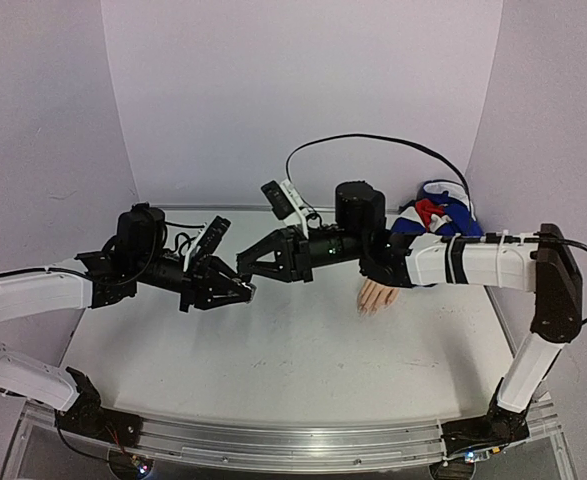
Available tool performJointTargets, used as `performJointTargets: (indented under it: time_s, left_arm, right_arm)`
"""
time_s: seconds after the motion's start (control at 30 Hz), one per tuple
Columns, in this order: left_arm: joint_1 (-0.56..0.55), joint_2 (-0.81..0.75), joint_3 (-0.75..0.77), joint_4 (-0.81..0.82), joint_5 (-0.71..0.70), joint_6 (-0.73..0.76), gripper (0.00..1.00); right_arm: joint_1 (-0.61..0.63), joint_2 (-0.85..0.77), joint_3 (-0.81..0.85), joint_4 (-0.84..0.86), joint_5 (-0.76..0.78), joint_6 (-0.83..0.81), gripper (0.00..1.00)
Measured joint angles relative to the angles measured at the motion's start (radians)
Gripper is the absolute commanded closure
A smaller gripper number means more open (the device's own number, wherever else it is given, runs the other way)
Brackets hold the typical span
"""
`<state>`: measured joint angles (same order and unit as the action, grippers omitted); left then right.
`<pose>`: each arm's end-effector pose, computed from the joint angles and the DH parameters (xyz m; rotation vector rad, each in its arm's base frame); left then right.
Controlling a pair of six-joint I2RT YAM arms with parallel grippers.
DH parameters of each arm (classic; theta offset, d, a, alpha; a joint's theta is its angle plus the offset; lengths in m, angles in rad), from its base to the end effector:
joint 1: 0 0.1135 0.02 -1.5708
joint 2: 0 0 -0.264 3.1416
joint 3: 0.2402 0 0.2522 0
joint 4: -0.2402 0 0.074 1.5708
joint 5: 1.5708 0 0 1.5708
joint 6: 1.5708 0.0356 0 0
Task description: Paint the nails
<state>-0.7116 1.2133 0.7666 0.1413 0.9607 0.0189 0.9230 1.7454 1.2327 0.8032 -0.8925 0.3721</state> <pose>0.1812 -0.1948 0.2807 1.3122 1.4657 -1.3581 0.2199 0.3365 0.3332 -1.2014 1.0629 1.6081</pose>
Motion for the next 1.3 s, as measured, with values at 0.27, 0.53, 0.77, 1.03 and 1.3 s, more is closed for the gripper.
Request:
performJointTargets:
  time_s: [0.27, 0.53, 0.77, 1.03, 1.3]
  left_arm:
    - [0.000, -0.013, 0.000, -0.002, 0.000, -0.007, 1.00]
    - [-0.006, -0.100, -0.033, -0.002, -0.158, -0.004, 1.00]
    - [0.001, -0.201, -0.107, -0.033, -0.544, 0.031, 1.00]
    - [0.006, -0.226, -0.124, -0.089, -0.726, 0.069, 1.00]
    - [0.002, -0.226, -0.119, -0.061, -0.729, 0.090, 1.00]
  right_arm:
    - [0.014, 0.028, 0.026, 0.033, -0.009, 0.002, 1.00]
    - [0.034, 0.031, 0.027, 0.080, 0.094, 0.003, 1.00]
    - [0.141, 0.114, 0.161, -0.068, 0.642, 0.053, 1.00]
    - [0.315, 0.258, 0.421, -0.327, 1.344, 0.200, 1.00]
    - [0.322, 0.207, 0.366, -0.359, 1.294, 0.164, 0.35]
